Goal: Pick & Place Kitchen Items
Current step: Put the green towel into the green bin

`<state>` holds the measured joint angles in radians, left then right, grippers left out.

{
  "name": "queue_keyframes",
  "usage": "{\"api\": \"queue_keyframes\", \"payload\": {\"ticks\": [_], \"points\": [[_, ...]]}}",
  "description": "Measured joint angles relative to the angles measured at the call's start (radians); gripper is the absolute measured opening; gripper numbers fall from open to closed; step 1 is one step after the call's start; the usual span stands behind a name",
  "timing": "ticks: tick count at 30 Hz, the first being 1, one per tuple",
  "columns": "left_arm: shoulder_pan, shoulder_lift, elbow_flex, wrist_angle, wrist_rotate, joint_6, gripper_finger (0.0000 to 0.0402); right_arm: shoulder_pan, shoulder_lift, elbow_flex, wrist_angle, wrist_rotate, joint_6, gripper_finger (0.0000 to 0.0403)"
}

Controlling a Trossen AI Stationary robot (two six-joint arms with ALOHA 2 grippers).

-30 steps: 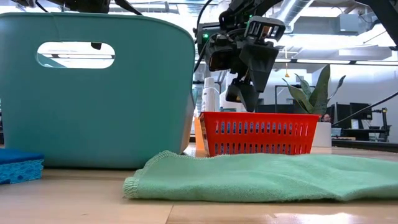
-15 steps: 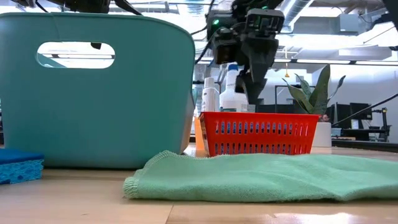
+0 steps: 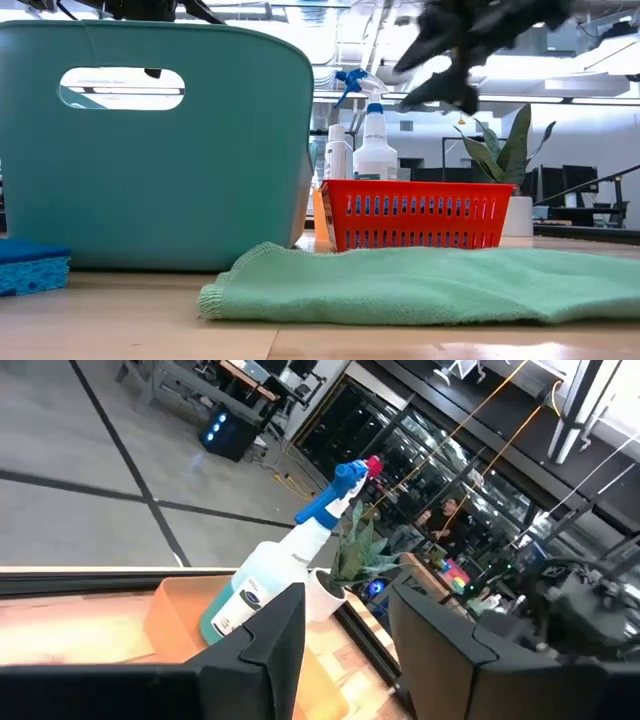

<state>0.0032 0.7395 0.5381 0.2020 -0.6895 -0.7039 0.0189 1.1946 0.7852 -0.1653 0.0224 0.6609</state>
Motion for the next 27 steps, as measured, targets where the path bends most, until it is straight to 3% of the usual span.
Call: {"api": "queue_keyframes", "payload": {"ticks": [9, 17, 23, 27], "points": [[0.0, 0.0, 0.0, 0.003, 0.084, 0.067, 0.0143, 0.203, -0.266, -0.18, 0.033, 0.247, 0.177, 0.0219], [0.0, 0.0, 0.0, 0.0, 0.22, 0.073, 0.0143, 0.298, -0.394, -0.187, -0.154, 0.465, 0.272, 0.0219], [0.0, 0.0, 0.0, -0.001, 0.303, 0.162, 0.0143, 0.325, -0.458, -0.187, -0.208, 0.508, 0.316, 0.0219], [-0.005, -0.004, 0.0, 0.01, 0.306, 0.164, 0.0143, 0.348, -0.464, -0.187, -0.247, 0.507, 0.332, 0.0219]]}}
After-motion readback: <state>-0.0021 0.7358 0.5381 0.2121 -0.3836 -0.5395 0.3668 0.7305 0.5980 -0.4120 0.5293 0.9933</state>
